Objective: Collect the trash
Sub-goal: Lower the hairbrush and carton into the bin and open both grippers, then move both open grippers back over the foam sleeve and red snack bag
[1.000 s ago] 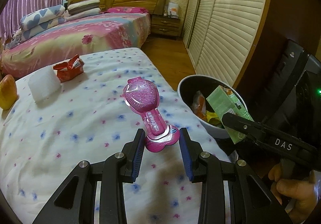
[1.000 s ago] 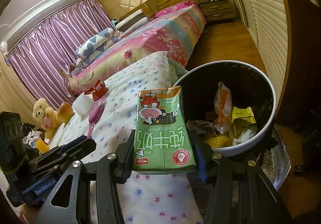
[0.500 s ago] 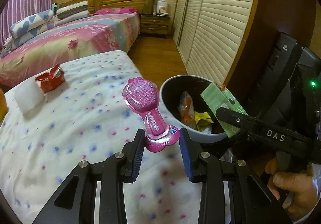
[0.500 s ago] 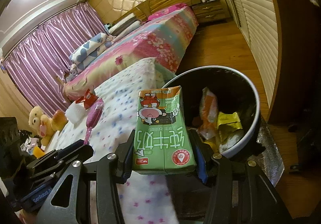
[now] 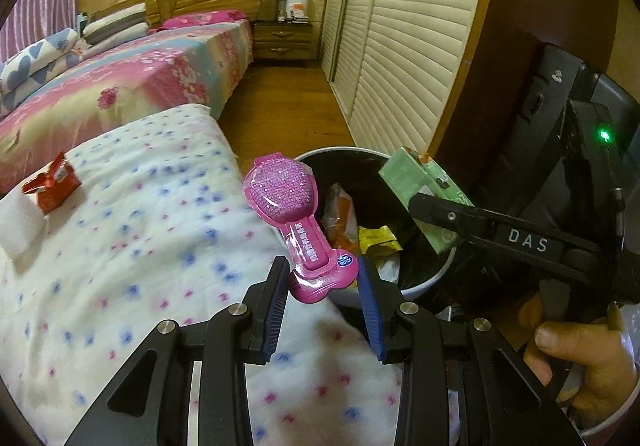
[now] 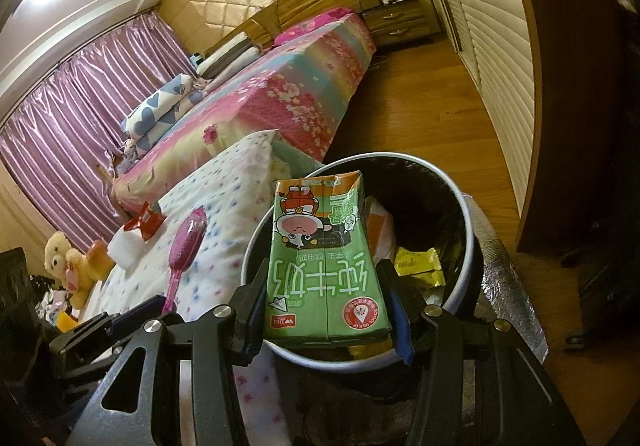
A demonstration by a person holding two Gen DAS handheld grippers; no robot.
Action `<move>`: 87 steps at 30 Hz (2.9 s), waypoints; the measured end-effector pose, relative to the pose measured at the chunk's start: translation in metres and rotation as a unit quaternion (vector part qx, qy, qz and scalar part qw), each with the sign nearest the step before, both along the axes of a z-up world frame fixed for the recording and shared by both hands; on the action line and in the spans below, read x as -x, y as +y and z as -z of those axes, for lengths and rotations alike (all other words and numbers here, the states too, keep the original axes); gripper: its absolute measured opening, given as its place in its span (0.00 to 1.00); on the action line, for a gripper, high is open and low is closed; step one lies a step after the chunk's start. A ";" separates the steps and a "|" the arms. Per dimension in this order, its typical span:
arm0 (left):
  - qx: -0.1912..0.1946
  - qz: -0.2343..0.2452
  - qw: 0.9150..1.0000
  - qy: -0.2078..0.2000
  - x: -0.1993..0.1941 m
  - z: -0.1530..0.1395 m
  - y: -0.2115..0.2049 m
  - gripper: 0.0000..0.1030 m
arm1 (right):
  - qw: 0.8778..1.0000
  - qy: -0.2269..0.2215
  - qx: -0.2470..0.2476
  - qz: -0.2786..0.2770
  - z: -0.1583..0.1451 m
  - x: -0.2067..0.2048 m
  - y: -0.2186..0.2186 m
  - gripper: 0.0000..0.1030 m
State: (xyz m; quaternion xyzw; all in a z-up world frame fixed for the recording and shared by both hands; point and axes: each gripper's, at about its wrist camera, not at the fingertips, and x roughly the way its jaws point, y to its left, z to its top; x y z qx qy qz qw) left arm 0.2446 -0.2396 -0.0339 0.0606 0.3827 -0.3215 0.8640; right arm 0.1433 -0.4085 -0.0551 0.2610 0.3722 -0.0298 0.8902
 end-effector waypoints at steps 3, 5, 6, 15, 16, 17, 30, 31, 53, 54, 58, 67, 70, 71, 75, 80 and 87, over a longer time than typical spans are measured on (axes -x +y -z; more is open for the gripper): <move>-0.005 0.007 1.000 0.001 -0.006 0.003 -0.011 0.32 | 1.000 0.004 -0.003 0.001 0.003 -0.004 -0.005 0.49; -0.008 0.009 1.000 0.002 -0.009 0.003 -0.017 0.32 | 1.000 0.006 -0.003 0.002 0.005 -0.006 -0.008 0.49; -0.009 0.011 1.000 0.002 -0.011 0.004 -0.019 0.32 | 1.000 0.007 -0.003 0.002 0.005 -0.007 -0.009 0.49; -0.015 0.013 1.000 0.012 -0.021 0.010 -0.034 0.32 | 1.000 0.014 -0.006 0.006 0.010 -0.014 -0.018 0.49; -0.015 0.013 1.000 0.012 -0.022 0.011 -0.035 0.32 | 1.000 0.015 -0.007 0.006 0.011 -0.015 -0.019 0.49; -0.016 0.014 1.000 0.012 -0.022 0.011 -0.036 0.32 | 1.000 0.016 -0.007 0.006 0.011 -0.015 -0.020 0.49; -0.018 0.015 1.000 0.014 -0.026 0.013 -0.043 0.32 | 1.000 0.021 -0.007 0.008 0.013 -0.021 -0.026 0.49; -0.017 0.014 1.000 0.015 -0.026 0.013 -0.043 0.32 | 1.000 0.022 -0.007 0.008 0.014 -0.022 -0.027 0.49; 0.011 -0.072 0.997 0.038 -0.010 0.013 0.024 0.55 | 1.000 -0.003 -0.009 0.020 0.000 -0.017 -0.016 0.82; 0.012 -0.080 0.996 0.039 -0.008 0.013 0.031 0.55 | 1.000 -0.004 -0.009 0.016 -0.001 -0.018 -0.012 0.83; 0.018 -0.111 0.992 0.050 -0.006 0.015 0.059 0.56 | 1.000 -0.005 -0.009 -0.004 -0.004 -0.023 0.008 0.84; 0.031 -0.182 0.981 0.057 -0.001 0.013 0.128 0.58 | 0.998 -0.008 -0.006 -0.062 -0.009 -0.038 0.064 0.84; 0.033 -0.205 0.976 0.058 -0.001 0.013 0.152 0.58 | 0.997 -0.007 -0.005 -0.081 -0.008 -0.044 0.082 0.86; 0.035 -0.213 0.975 0.058 0.000 0.012 0.160 0.59 | 0.996 -0.007 -0.005 -0.089 -0.007 -0.047 0.090 0.87; 0.034 -0.238 0.969 0.052 0.003 0.010 0.185 0.61 | 0.994 -0.005 -0.005 -0.113 -0.005 -0.056 0.112 0.91; 0.032 -0.269 0.961 0.047 0.002 0.009 0.213 0.64 | 0.991 -0.007 -0.004 -0.134 -0.003 -0.067 0.134 0.94; 0.029 -0.298 0.953 0.047 -0.008 0.009 0.241 0.67 | 0.986 -0.009 0.002 -0.164 -0.001 -0.087 0.158 0.97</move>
